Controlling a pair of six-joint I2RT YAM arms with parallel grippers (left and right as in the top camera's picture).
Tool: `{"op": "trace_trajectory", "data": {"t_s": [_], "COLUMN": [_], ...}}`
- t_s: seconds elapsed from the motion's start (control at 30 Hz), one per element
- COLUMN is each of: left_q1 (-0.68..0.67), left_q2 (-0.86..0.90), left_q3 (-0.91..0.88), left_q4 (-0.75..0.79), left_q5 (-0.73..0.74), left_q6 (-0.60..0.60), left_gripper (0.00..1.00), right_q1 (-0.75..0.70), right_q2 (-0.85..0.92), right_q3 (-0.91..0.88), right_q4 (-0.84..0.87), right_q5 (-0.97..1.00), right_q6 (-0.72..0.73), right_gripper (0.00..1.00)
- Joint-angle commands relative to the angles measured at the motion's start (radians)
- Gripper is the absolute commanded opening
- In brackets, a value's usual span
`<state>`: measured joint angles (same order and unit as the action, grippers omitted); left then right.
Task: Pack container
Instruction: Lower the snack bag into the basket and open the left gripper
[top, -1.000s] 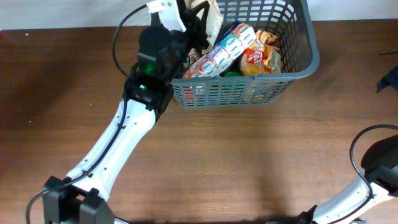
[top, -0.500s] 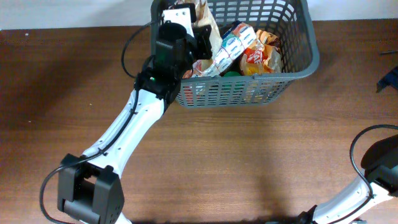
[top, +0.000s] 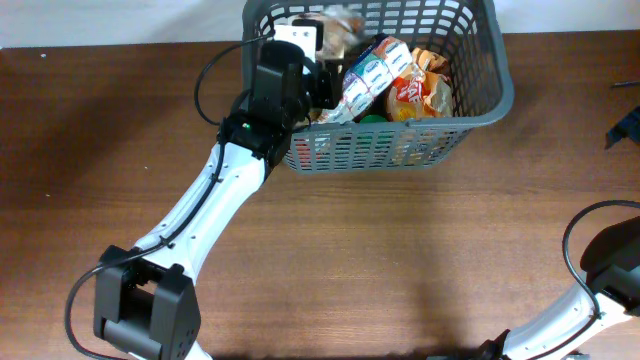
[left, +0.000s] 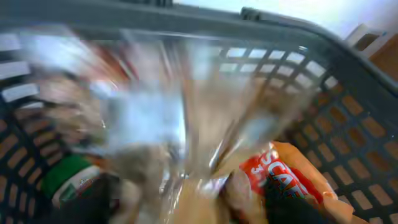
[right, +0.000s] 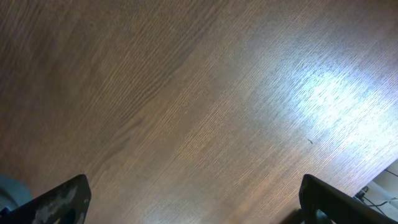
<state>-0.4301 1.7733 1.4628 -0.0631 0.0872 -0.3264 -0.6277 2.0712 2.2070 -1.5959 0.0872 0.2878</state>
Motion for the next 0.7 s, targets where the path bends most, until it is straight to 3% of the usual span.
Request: {"op": "trace_trajectory", "data": {"t_s": [0.0, 0.07, 0.3, 0.5, 0.67], "left_q1": [0.001, 0.001, 0.027, 0.047, 0.061], "left_q2": [0.002, 0.002, -0.007, -0.086, -0.227], "left_q3": [0.018, 0.021, 0.127, 0.312, 0.352], "left_q4": [0.029, 0.054, 0.035, -0.150, -0.299], "left_q5": [0.002, 0.002, 0.003, 0.002, -0.052], "left_q6": [0.018, 0.019, 0.064, 0.179, 0.221], "left_gripper": [0.92, 0.99, 0.99, 0.99, 0.99], "right_q1": [-0.002, -0.002, -0.002, -0.002, -0.002], "right_q2": [-0.004, -0.004, -0.004, -0.004, -0.004], "right_q3": [-0.005, -0.005, -0.005, -0.005, -0.005], "right_q4": [0.000, 0.000, 0.000, 0.000, 0.000], "right_q5": [0.002, 0.002, 0.002, 0.002, 0.002], "right_q6": [0.009, 0.009, 0.009, 0.009, 0.009], "right_gripper": [0.99, 0.99, 0.99, 0.99, 0.99]}}
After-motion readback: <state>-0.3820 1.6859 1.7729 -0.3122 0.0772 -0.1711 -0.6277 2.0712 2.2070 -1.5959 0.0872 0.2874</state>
